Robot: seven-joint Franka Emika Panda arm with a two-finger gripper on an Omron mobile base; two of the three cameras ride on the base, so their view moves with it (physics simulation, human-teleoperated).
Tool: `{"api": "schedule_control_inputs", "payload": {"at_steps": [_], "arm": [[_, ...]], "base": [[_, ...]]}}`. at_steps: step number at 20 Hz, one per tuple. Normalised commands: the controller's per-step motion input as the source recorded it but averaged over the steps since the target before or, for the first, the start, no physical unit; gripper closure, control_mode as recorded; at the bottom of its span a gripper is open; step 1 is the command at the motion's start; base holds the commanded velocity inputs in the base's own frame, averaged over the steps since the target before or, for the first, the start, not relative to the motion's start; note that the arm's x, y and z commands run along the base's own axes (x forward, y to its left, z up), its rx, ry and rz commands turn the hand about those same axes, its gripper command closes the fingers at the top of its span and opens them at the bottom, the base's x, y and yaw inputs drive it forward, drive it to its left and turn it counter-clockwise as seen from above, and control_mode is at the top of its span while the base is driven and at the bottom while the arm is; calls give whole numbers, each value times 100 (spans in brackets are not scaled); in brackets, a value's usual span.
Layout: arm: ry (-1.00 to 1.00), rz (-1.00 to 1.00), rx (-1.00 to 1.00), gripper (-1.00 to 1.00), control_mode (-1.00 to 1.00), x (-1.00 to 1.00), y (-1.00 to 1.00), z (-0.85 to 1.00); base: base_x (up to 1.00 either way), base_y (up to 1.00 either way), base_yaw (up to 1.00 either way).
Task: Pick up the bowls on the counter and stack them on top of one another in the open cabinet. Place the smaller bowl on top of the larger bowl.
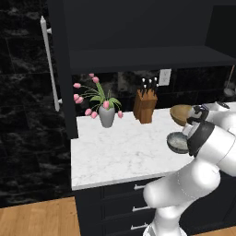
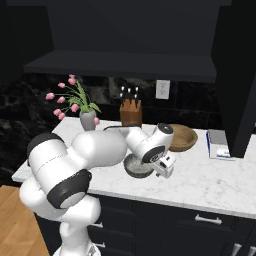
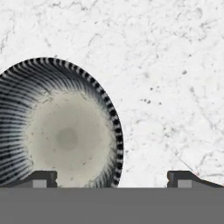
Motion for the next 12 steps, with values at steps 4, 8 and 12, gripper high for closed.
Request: {"api": "schedule_control_inputs", "payload": {"at_steps": [4,8,12], "arm": [[0,0,0,-100,-100,19,0,-32],[0,0,0,-100,-100,9,0,-31],[0,-1,0,100,-100,13,4,-28]], "base": [[0,0,0],[0,0,0],[0,0,0]]}}
